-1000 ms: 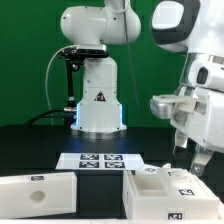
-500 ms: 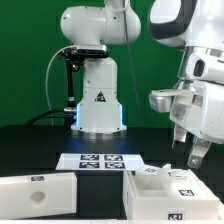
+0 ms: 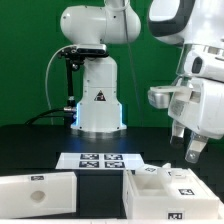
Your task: Assemble cabinet
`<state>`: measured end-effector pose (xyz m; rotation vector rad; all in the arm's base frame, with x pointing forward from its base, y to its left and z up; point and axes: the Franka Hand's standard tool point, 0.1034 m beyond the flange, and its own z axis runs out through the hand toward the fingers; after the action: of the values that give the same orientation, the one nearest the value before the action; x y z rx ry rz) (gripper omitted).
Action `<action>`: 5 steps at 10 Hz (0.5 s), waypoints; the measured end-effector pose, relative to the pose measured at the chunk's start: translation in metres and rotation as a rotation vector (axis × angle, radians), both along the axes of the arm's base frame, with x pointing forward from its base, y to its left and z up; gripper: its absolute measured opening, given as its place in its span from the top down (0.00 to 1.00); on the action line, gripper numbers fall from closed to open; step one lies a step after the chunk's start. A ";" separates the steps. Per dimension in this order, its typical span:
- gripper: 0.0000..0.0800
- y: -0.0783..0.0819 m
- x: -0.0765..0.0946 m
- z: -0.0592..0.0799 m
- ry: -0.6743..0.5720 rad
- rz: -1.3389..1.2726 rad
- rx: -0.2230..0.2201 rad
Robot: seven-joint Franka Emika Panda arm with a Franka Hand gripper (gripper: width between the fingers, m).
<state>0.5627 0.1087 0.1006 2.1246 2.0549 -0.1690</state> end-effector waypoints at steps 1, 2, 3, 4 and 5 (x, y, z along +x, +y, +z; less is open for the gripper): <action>0.00 0.006 -0.018 0.002 0.011 0.020 0.007; 0.00 0.007 -0.024 0.001 0.018 0.037 0.009; 0.00 0.006 -0.022 0.000 0.019 0.034 0.009; 0.00 0.006 -0.023 0.000 0.019 0.034 0.009; 0.00 0.006 -0.023 -0.001 0.020 0.034 0.009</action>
Offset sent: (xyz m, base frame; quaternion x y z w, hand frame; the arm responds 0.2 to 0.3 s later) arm 0.0000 0.0000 0.0000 0.0000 0.0000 0.0000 1.0000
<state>0.5398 0.1144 0.0998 2.1000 2.1047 -0.1775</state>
